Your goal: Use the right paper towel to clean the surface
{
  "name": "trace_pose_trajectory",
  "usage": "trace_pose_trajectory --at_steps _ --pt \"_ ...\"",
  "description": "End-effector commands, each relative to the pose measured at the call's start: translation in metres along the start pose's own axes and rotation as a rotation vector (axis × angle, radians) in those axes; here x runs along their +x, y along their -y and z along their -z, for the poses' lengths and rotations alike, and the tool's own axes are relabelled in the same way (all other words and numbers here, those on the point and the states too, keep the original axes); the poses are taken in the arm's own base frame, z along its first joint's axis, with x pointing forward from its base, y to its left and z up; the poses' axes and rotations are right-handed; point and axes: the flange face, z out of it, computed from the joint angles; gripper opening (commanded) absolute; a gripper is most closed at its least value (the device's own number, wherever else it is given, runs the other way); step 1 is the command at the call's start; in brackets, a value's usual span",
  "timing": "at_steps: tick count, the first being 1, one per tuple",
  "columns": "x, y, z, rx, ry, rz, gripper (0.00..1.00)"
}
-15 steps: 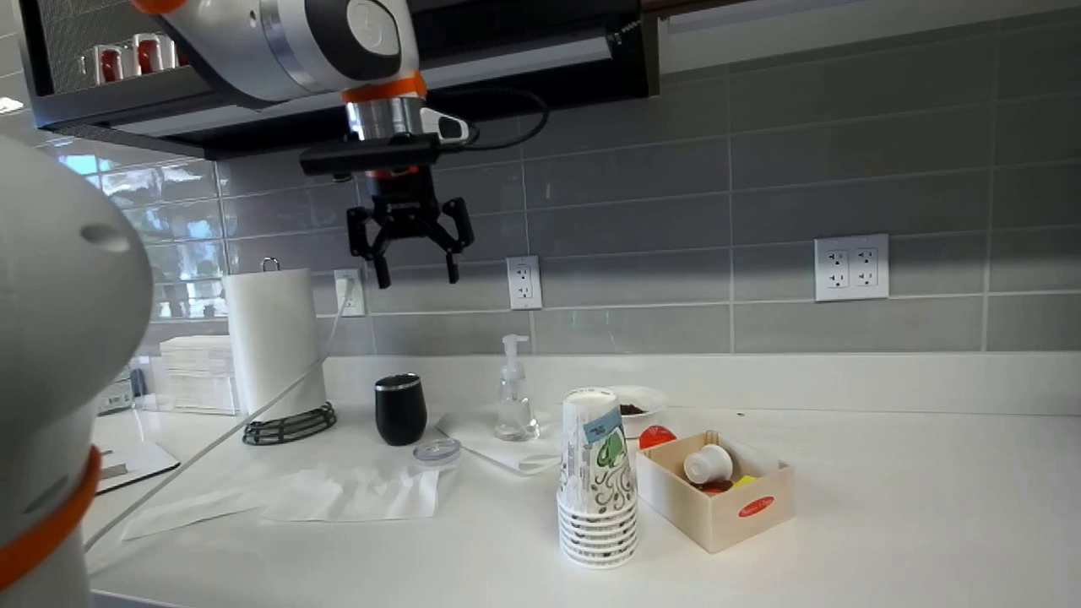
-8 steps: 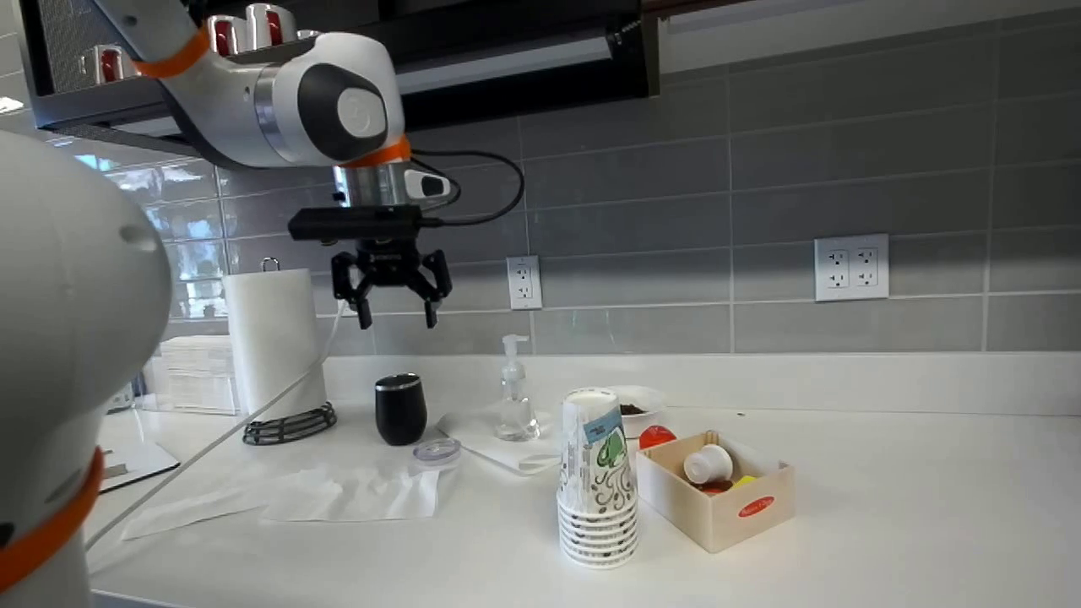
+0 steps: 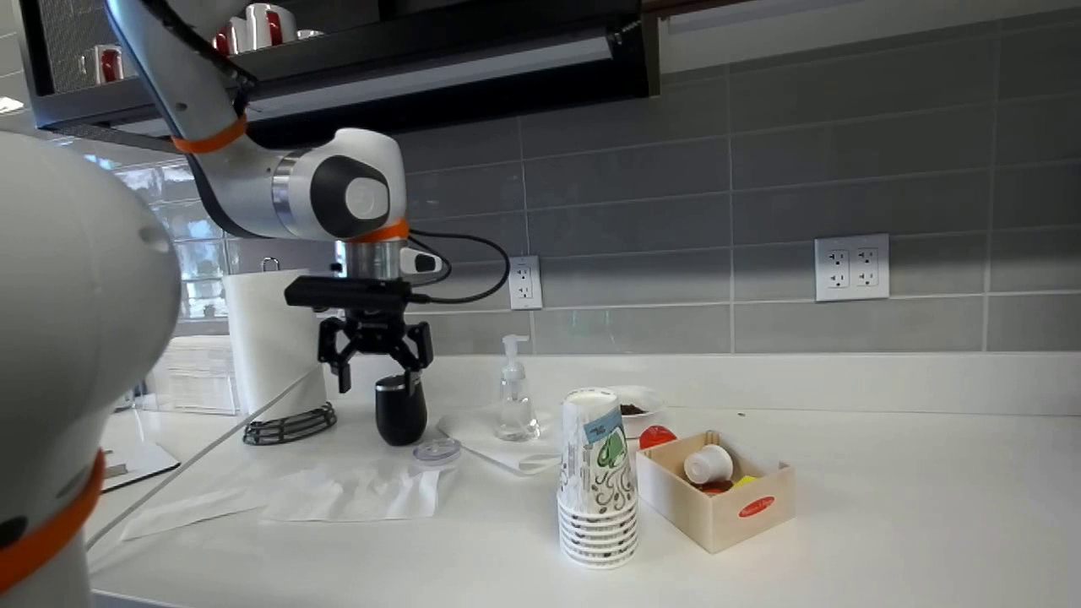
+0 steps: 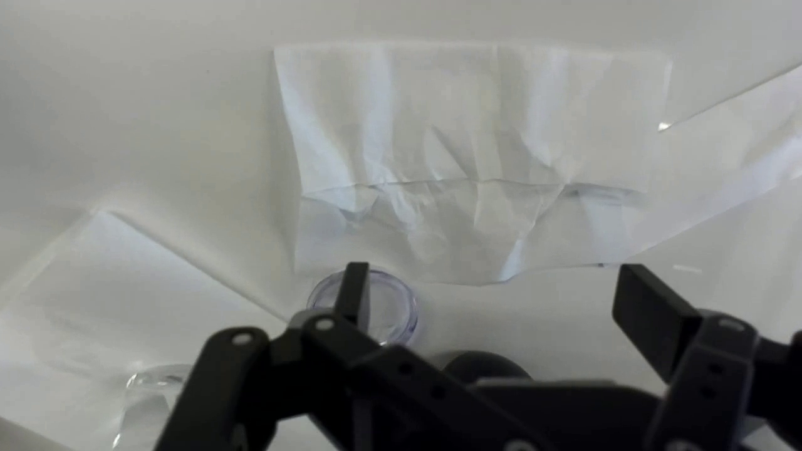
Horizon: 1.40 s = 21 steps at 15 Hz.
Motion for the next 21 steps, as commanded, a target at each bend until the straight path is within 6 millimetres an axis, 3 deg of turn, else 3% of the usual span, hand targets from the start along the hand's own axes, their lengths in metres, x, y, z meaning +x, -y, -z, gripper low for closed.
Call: trace_pose_trajectory --at_steps 1,8,19,20,21 --pt "0.014 -0.001 -0.038 0.024 0.072 -0.024 1.0" --pt "0.014 -0.003 -0.094 -0.001 0.177 -0.082 1.0" --pt "0.026 -0.005 -0.128 -0.05 0.204 -0.124 1.0" --pt "0.027 -0.005 -0.13 -0.049 0.2 -0.125 0.94" --pt "0.027 -0.005 -0.133 -0.048 0.198 -0.124 0.73"
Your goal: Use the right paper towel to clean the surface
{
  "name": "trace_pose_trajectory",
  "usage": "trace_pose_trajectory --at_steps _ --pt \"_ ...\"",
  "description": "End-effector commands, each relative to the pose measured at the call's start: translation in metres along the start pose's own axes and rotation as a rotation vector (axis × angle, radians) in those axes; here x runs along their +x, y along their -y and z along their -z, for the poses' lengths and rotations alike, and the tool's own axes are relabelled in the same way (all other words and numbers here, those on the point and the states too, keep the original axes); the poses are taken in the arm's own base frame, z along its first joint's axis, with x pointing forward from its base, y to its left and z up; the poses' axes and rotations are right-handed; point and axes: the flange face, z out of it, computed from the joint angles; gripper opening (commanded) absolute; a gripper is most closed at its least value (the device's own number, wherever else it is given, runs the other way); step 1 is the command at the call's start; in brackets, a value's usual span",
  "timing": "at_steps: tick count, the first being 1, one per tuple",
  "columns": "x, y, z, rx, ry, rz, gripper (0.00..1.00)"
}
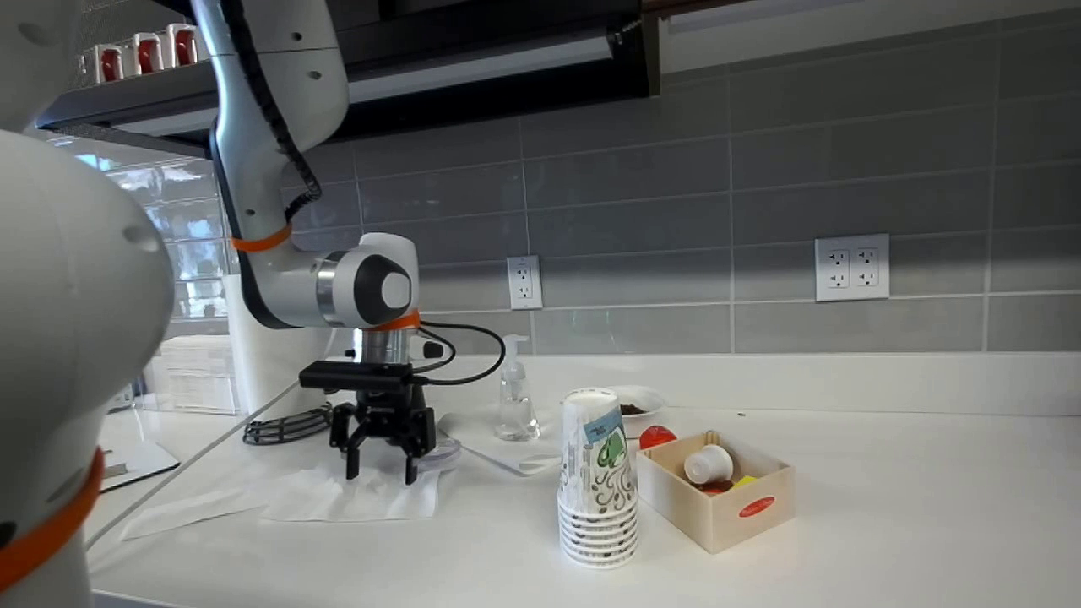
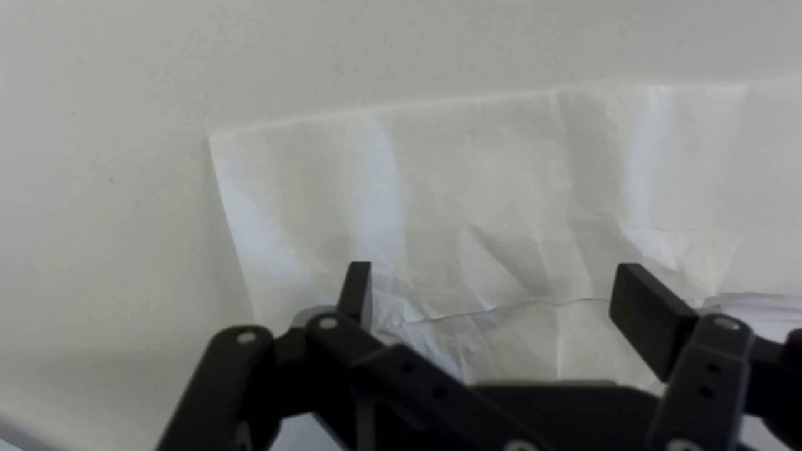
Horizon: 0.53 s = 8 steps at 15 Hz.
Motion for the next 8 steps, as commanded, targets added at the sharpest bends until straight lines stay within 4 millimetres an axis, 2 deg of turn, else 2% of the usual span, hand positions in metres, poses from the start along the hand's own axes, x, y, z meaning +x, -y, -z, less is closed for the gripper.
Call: trace_pose_trajectory --at_steps 1,2,8 --pt "0.0106 -0.0002 -0.0074 -0.003 -0.018 -0.011 0.7" --pt "0.0112 0.0002 -0.0085 -0.006 -0.022 -0.01 0.69" --pt "0.0136 0.0002 -0.0118 -0.01 -0.031 -0.011 0.21"
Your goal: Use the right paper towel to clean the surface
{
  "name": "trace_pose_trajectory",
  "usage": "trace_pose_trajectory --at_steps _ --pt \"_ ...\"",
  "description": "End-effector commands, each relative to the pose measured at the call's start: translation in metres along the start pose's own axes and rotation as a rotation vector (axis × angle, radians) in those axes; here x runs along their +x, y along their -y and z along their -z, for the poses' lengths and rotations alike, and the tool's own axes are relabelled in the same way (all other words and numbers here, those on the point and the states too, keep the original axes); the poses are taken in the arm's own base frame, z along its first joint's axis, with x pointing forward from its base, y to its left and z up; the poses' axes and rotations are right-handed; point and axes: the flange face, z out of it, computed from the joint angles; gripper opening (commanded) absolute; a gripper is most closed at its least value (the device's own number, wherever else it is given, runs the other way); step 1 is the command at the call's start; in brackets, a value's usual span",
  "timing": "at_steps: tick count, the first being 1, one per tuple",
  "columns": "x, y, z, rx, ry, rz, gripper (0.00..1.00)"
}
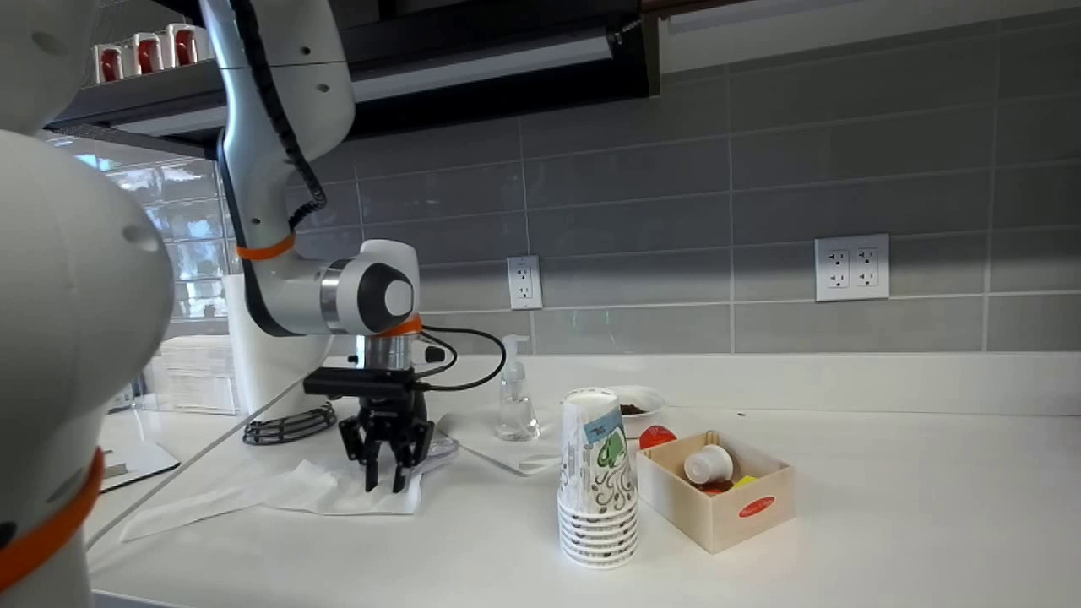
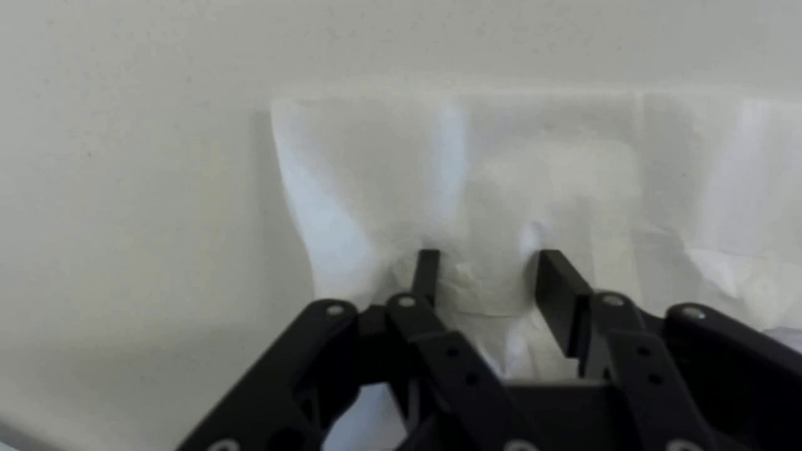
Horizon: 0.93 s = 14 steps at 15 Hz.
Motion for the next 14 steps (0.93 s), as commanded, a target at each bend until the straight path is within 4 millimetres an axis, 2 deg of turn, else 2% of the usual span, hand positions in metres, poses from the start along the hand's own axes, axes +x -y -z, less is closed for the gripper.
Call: trace_pose_trajectory --at_steps 1,3,9,14 --pt "0.005 -0.001 -0.004 -0.007 -0.015 -0.01 0.14" --pt "0.006 -0.001 -0.003 -0.009 -0.019 -0.013 0.01" --pt "0.01 0.001 0.001 -0.017 -0.041 0.002 0.0" --pt "0.016 0.025 -0.006 0.019 -0.044 0.104 0.0"
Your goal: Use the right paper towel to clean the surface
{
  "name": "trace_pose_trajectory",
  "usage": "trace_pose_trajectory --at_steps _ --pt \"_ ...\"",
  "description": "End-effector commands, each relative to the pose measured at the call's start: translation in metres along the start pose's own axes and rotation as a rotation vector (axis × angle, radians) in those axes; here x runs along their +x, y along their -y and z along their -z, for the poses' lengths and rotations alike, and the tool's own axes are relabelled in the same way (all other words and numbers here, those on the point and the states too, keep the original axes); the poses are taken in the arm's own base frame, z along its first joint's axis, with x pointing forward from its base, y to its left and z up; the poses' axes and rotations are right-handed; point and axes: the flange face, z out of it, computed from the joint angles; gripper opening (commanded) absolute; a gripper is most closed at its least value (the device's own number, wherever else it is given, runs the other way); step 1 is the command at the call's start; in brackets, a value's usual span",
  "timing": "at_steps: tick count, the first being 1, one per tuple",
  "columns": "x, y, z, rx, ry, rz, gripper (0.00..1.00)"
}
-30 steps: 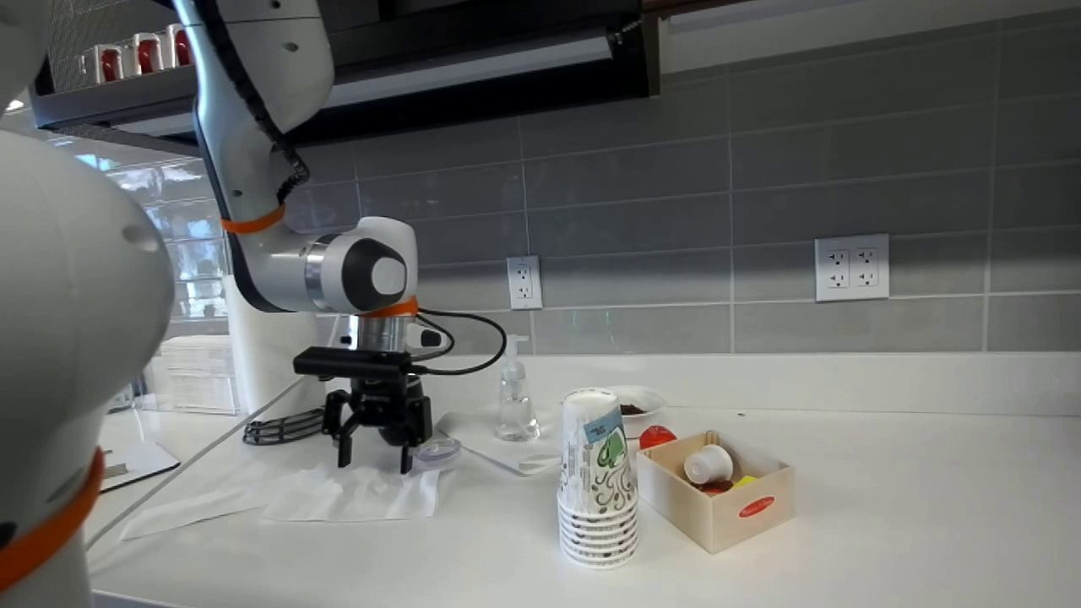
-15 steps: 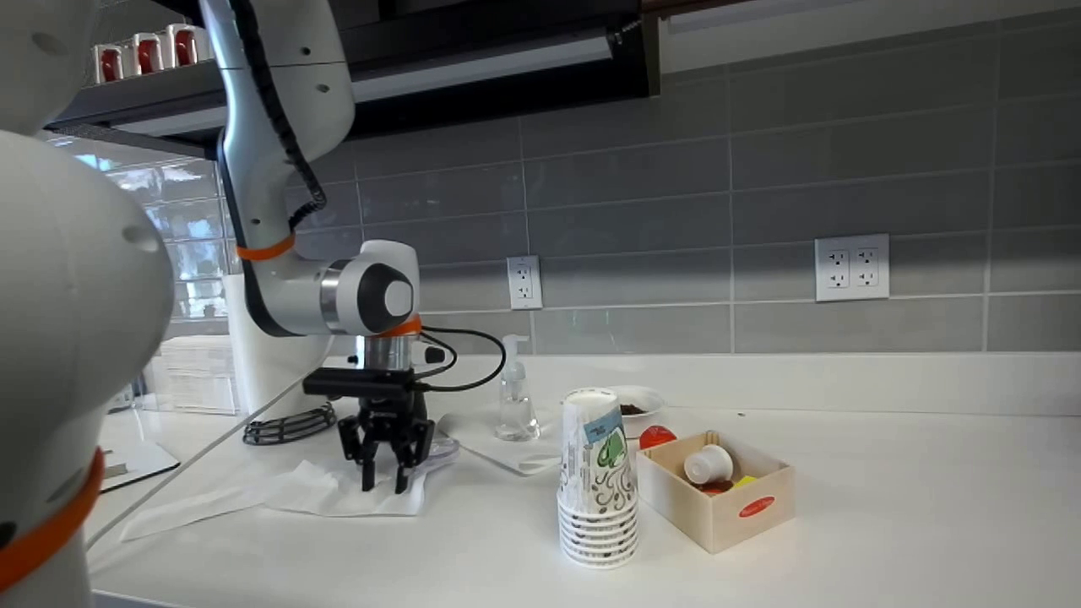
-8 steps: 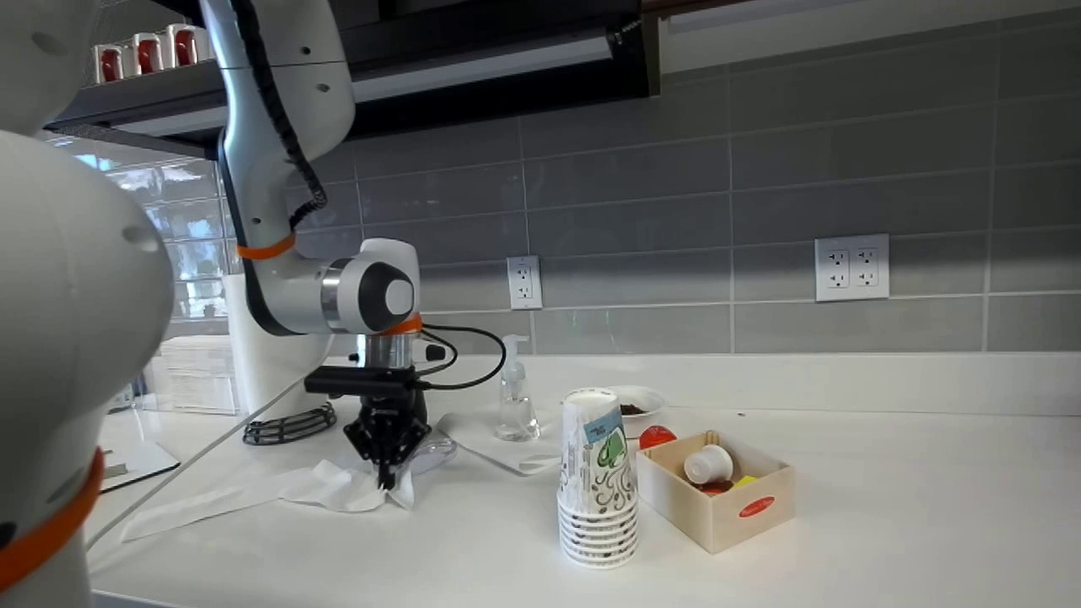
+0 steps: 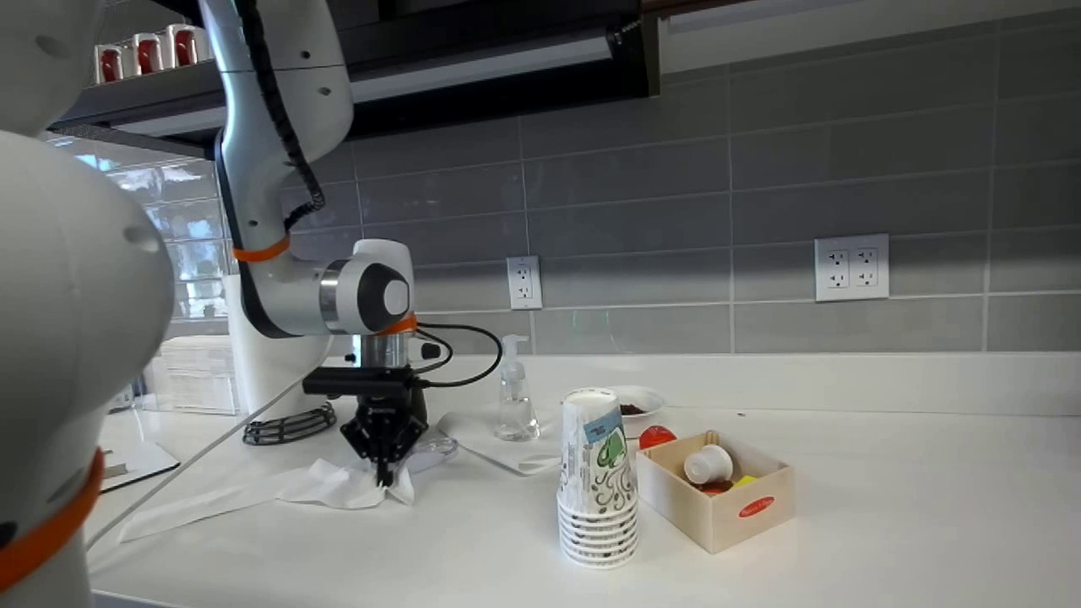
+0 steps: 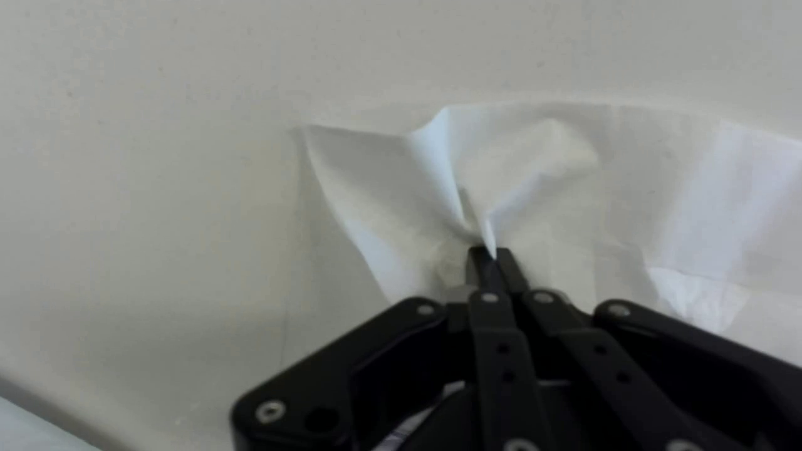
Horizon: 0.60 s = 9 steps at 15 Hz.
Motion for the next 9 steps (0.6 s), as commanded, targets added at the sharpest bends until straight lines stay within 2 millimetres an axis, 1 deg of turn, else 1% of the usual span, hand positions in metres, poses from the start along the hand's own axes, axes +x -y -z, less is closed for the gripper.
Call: trace_pose_trajectory --at_steps 1,4,5,7,9 --pt "0.008 0.021 -0.009 0.052 -0.014 0.077 0.0" --pt "0.002 0.04 -0.009 0.108 -0.006 0.135 0.0" --pt "-0.002 0.045 -0.01 0.126 0.008 0.146 0.0" --pt "-0.014 0.05 -0.013 0.16 0.051 0.138 0.0" --pt "-0.029 0.048 -0.017 0.181 0.11 0.105 0.0"
